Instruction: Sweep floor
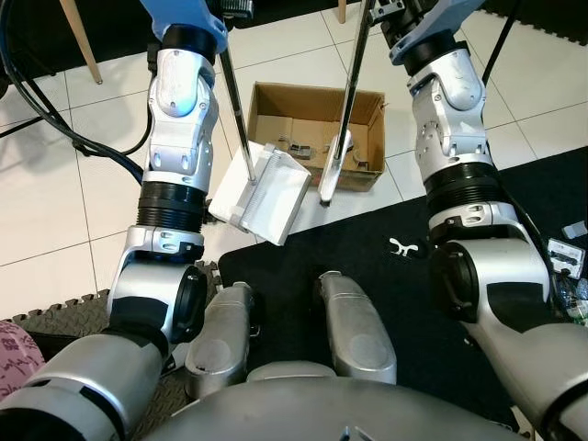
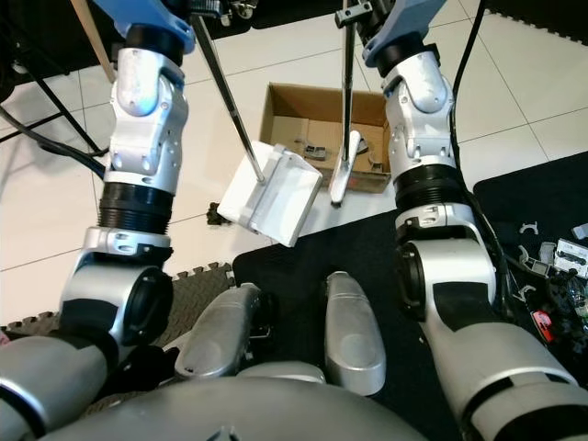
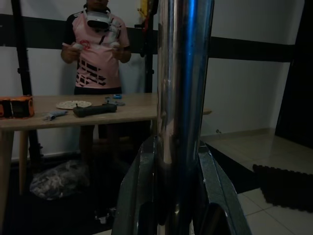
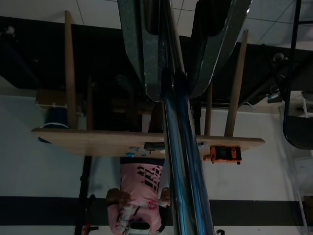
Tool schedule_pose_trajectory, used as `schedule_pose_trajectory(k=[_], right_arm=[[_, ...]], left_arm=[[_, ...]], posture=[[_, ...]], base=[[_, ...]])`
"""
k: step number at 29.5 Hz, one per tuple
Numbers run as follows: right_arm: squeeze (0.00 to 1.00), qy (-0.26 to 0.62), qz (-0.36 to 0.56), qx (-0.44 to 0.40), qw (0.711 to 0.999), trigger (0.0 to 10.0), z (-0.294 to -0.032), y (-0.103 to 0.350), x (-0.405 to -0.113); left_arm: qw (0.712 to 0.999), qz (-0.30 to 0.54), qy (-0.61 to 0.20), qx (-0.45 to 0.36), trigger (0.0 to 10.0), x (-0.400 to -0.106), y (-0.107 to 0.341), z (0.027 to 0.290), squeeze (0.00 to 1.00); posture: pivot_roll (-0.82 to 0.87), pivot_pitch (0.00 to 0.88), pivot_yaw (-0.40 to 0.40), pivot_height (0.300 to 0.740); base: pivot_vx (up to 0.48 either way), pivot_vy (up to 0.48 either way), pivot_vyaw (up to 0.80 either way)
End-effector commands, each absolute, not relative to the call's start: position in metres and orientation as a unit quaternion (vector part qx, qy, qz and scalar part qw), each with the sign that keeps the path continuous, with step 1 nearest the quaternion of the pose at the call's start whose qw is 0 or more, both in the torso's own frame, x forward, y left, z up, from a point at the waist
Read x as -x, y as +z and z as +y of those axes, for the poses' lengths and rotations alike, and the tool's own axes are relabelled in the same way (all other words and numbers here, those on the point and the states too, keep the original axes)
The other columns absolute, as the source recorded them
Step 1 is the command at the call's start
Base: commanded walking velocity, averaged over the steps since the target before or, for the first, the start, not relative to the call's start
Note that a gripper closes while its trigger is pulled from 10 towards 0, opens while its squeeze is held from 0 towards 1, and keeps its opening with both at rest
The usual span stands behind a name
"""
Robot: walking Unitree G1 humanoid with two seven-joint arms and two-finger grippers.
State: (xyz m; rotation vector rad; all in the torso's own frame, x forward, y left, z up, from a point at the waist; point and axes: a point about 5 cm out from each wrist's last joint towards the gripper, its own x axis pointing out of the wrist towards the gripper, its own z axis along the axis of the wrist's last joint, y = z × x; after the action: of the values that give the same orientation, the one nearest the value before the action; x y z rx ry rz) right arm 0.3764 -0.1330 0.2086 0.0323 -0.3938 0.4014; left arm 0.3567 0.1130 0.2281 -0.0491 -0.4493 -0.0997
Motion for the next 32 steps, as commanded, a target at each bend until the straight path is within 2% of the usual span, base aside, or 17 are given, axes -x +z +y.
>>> schedule_pose_trajectory(k=[1, 22, 32], right_arm=[[0.0, 0.201, -0.219, -0.006, 0.955, 10.0, -0.1331, 0.2209, -0.3747], [0.0, 0.204, -0.216, -0.005, 0.955, 10.0, -0.1325, 0.2196, -0.3742], [0.0, 0.207, -0.213, -0.002, 0.955, 10.0, -0.1319, 0.2186, -0.3741]], left_arm=[[0.965, -0.255, -0.049, 0.02, 10.0, -0.3549, 0.2444, 0.1146, 0.0], [0.966, -0.254, -0.046, 0.021, 10.0, -0.3549, 0.2444, 0.1145, 0.0], [0.966, -0.254, -0.038, 0.018, 10.0, -0.3555, 0.2451, 0.1153, 0.0]], posture=[[-0.03, 0.079, 0.01, 0.74], [-0.03, 0.078, 0.009, 0.74], [-0.03, 0.076, 0.009, 0.74]], base=[[0.48, 0.0, 0.0], [0.47, 0.0, 0.0], [0.053, 0.0, 0.0]])
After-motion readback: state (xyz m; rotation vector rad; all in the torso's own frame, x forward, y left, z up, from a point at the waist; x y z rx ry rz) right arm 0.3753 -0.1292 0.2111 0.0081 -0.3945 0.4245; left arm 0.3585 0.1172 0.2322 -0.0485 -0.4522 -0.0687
